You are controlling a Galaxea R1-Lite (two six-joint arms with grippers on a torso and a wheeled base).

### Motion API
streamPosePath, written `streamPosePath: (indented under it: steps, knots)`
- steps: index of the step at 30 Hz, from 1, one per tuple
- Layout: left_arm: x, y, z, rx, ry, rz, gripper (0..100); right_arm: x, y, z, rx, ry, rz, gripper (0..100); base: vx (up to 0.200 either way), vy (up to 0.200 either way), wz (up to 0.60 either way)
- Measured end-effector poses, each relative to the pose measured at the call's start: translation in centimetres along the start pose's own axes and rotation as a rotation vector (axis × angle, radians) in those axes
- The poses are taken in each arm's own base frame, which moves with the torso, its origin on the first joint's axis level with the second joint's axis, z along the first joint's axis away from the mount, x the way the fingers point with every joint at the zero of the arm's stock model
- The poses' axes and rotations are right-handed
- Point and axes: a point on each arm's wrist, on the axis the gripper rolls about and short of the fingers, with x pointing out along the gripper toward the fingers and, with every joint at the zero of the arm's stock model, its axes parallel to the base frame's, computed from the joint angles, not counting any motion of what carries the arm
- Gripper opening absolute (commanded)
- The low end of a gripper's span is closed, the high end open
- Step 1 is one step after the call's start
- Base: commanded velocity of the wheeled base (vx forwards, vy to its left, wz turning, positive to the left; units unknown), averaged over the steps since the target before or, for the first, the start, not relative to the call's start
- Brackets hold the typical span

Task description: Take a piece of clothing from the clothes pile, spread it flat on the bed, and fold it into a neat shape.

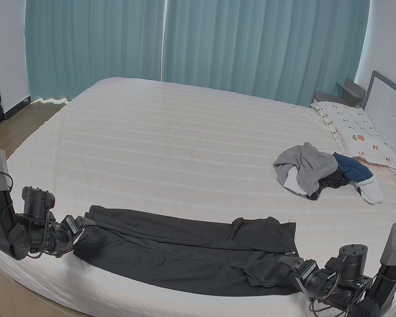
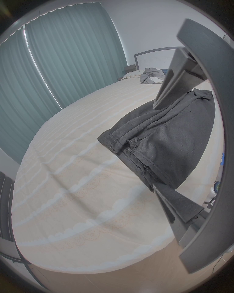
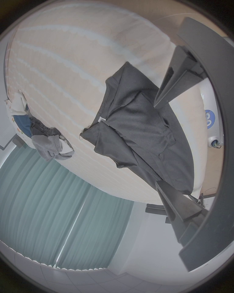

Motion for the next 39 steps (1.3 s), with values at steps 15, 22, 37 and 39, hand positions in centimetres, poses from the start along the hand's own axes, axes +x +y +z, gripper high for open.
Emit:
streamPosePath:
  steps: [15, 22, 37, 39]
  knots:
    - [0.0, 0.0, 0.0, 0.0, 0.0, 0.0, 100, 2.7, -3.6, 0.9, 0.005, -0.004, -0.026, 100, 0.0, 0.0, 0.0]
    - [0.0, 0.0, 0.0, 0.001, 0.0, 0.0, 100, 3.0, -4.7, 0.8, 0.022, 0.007, -0.064, 100, 0.0, 0.0, 0.0]
    - [0.0, 0.0, 0.0, 0.001, 0.0, 0.0, 100, 2.8, -4.8, 0.8, 0.035, 0.0, -0.079, 0, 0.0, 0.0, 0.0]
    - [0.0, 0.0, 0.0, 0.001, 0.0, 0.0, 100, 2.6, -4.8, 0.9, 0.037, -0.002, -0.082, 0, 0.0, 0.0, 0.0]
